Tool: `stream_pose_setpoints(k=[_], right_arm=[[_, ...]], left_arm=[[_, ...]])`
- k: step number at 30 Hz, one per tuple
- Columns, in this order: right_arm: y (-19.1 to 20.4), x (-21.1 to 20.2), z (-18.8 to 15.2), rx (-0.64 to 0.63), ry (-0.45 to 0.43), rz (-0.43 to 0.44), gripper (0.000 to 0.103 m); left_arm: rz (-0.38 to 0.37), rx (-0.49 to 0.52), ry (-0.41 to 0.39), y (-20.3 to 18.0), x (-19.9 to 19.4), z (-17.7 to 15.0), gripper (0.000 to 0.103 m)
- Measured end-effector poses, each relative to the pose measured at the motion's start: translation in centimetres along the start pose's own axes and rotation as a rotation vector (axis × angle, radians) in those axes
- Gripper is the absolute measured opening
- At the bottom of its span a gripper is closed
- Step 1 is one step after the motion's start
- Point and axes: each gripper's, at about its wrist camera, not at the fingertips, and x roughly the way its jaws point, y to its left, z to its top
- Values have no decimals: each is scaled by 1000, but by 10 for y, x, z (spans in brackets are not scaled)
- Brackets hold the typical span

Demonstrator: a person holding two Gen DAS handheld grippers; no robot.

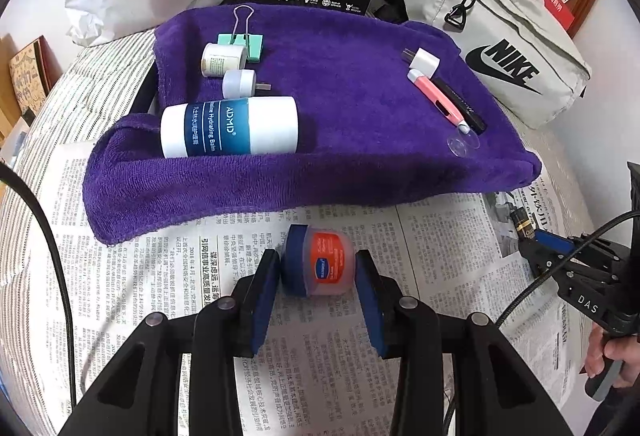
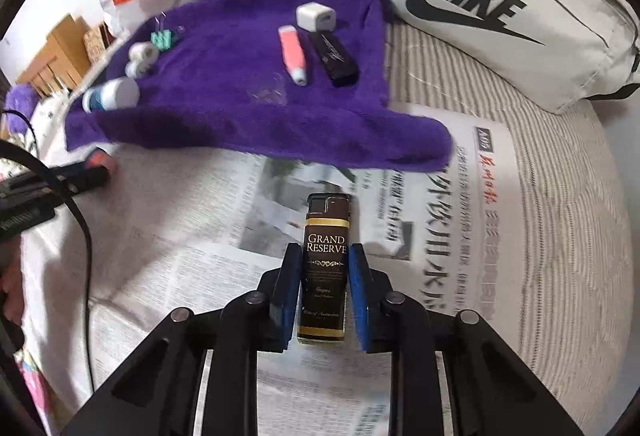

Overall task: Organize rigid objects
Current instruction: 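Carry the Grand Reserve bottle and Vaseline jar over the purple towel with both grippers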

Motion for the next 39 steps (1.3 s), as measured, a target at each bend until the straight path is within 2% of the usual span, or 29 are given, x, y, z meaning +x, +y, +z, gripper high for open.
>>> stream_pose_setpoints(k=[6, 12, 18, 21, 26, 39], right_arm=[[1, 1, -3, -22, -40, -6, 24], [-14, 0, -2, 37, -19, 70, 24], [1, 2, -3, -43, -29, -3, 25], [1, 2, -5, -48, -46, -5, 24], [-7, 1, -2, -12, -11, 37, 24], [-2, -24, 8, -14, -38, 83, 23]], left_arm=[[42, 35, 1, -8, 3, 1, 37], [45, 56, 15, -12, 3, 1, 37], [61, 64, 12, -14, 5, 0, 37], [59, 68, 0, -15, 6, 0, 37], [25, 54, 2, -10, 1, 1, 36], [29, 60, -43, -6, -26, 10, 36]])
